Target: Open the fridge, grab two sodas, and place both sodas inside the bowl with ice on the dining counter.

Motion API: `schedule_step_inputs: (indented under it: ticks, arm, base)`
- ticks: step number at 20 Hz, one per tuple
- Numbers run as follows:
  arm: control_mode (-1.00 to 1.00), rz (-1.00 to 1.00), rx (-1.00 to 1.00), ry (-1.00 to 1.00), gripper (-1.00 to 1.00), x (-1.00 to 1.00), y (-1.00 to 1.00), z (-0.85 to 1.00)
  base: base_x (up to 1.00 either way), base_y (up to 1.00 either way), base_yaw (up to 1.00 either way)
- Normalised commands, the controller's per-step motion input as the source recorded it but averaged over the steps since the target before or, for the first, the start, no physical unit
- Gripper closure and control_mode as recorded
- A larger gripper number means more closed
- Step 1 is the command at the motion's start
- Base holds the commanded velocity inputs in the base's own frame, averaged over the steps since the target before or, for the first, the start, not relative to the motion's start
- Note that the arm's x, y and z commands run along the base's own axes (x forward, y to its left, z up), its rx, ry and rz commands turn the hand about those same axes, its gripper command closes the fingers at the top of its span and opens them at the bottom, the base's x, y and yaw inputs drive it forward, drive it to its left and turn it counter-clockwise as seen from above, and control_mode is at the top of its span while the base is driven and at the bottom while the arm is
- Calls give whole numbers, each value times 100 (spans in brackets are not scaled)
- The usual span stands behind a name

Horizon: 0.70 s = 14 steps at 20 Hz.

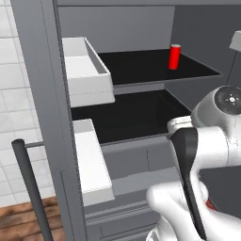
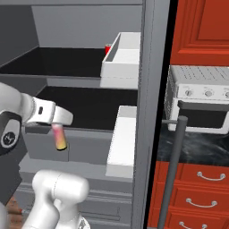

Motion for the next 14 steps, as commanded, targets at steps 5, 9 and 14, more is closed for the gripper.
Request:
schedule_step_inputs:
  ticks: [5, 9, 14]
  arm:
    - [-100, 0, 0, 0, 100, -59, 0, 59]
    - [-100, 0, -3, -1, 100, -58, 0, 20]
    - [-100, 0, 0, 3, 100, -19, 0, 0]
  base:
    - [0, 0, 0]
    - [0, 0, 0]
    - [0, 0, 0]
